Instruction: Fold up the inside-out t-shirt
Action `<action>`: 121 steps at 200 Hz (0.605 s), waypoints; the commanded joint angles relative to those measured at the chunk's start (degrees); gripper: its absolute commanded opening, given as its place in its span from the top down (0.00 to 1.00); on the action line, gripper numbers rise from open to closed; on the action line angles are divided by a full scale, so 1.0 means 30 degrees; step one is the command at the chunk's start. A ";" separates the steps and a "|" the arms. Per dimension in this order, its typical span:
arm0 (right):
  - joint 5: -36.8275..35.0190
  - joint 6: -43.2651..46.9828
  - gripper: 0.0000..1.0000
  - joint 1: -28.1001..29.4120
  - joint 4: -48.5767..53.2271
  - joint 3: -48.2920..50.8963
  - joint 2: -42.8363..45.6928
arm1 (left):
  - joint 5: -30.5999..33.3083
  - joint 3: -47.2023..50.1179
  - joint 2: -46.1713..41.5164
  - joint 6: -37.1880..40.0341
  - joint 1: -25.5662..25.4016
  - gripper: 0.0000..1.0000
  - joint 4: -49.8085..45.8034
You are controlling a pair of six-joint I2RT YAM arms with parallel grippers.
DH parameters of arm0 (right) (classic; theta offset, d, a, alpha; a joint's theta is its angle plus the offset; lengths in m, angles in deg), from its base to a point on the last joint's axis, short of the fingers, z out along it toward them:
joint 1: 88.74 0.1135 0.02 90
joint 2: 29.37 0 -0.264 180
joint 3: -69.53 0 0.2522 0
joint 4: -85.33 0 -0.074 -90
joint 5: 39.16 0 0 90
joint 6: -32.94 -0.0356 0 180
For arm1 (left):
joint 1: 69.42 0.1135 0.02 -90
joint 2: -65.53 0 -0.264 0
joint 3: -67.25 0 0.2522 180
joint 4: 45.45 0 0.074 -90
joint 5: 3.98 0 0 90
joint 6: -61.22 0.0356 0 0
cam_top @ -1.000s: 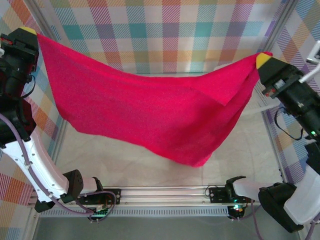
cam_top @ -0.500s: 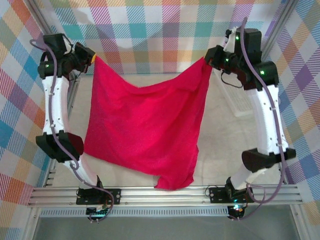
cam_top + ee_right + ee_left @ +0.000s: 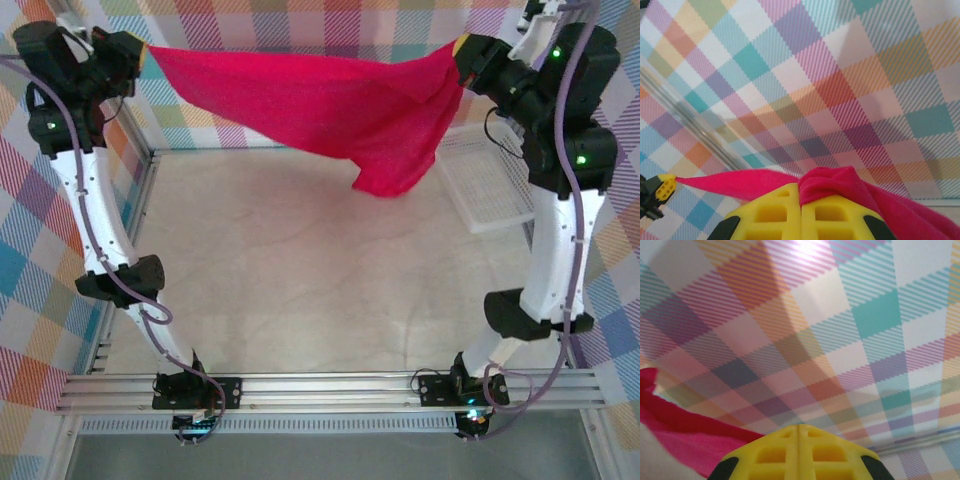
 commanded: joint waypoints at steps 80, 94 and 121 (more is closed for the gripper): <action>0.1688 -0.4998 1.00 0.0007 -0.9226 3.1732 1.5192 | 0.0188 2.8924 -1.2689 0.4468 0.0250 1.00 0.3699; 0.1670 -0.5903 1.00 0.0007 -0.9776 3.5716 1.6530 | 0.0248 3.2492 -1.3446 0.4519 0.0213 1.00 0.4389; 0.1700 -0.6938 1.00 0.0006 -1.0266 4.0995 1.7947 | 0.0976 3.7414 -1.3714 0.4334 0.0184 1.00 0.5217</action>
